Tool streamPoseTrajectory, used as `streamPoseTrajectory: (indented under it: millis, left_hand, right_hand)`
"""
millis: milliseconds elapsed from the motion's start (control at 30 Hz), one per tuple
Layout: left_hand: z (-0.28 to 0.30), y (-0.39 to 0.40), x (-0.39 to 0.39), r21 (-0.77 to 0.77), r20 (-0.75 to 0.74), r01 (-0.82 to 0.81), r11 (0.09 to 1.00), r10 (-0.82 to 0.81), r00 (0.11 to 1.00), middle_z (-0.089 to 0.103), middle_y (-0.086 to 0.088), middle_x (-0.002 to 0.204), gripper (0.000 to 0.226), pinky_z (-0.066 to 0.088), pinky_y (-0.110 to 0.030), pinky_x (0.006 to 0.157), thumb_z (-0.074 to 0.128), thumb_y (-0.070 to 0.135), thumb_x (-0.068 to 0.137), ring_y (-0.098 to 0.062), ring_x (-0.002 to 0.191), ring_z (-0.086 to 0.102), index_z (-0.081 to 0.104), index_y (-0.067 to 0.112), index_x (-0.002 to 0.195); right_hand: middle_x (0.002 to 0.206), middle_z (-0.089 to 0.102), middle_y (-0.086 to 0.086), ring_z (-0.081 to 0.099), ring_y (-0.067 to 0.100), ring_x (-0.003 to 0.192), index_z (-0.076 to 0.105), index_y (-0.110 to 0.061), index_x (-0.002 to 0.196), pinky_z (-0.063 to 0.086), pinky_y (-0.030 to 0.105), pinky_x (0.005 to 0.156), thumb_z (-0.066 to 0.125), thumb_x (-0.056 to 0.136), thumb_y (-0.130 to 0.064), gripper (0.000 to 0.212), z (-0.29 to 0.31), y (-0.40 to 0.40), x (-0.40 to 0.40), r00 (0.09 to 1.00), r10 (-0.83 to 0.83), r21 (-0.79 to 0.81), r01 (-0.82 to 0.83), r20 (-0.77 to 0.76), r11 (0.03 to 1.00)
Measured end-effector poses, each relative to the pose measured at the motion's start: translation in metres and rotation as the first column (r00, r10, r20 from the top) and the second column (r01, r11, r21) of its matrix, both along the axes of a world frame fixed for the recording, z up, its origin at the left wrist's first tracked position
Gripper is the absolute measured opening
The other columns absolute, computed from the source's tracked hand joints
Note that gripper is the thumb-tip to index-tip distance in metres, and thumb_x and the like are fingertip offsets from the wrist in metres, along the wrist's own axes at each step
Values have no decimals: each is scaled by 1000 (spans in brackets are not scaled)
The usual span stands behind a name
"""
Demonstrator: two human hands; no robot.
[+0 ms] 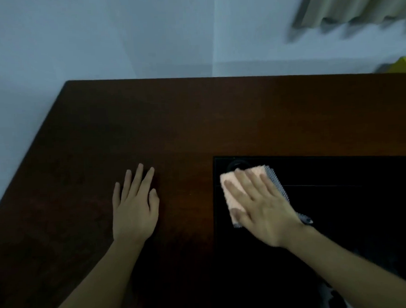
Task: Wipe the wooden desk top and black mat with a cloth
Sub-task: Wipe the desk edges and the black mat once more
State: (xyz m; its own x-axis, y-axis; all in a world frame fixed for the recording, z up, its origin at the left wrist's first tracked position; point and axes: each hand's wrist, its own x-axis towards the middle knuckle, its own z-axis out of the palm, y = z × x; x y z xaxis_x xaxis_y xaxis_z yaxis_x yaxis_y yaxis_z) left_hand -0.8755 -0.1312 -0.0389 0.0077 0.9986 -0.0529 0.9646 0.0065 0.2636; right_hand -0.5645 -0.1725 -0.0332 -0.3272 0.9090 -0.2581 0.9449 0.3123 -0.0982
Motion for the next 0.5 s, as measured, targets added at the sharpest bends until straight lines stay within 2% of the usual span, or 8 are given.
streamPoseTrajectory:
  millis: [167,300,400,500]
  left_hand:
    - [-3,0,-2,72,-41,74,995,-71,997,8,10,166,57,3,-44,125,14,46,102,-12,153,-2,18,34,158]
    - [-1,-2,1,92,-60,89,992,-83,995,17,5,166,59,8,-46,125,13,45,101,-15,153,5,24,29,157]
    - [3,0,2,65,-37,76,995,-74,997,17,5,166,55,9,-47,125,16,42,105,-14,153,4,26,28,157]
    - [5,5,14,39,25,110,993,-111,993,14,9,166,52,5,-45,126,23,40,105,-10,153,-1,28,31,156]
  right_hand:
    - [162,-35,4,-33,23,149,-26,-29,156,-18,44,123,-7,96,-59,70,-1,25,-6,982,-190,27,190,17,981]
    - [157,-43,5,-40,23,145,-33,-26,153,-20,45,122,-12,95,-59,69,0,-11,-12,986,-168,5,168,-6,986]
    - [160,-39,2,-39,20,146,-30,-29,154,-19,43,121,-10,97,-62,69,0,-25,10,984,-181,-11,181,-5,984]
    - [162,-35,2,-35,21,148,-28,-30,154,-18,42,122,-15,91,-61,72,-2,-4,22,966,-257,10,257,18,966]
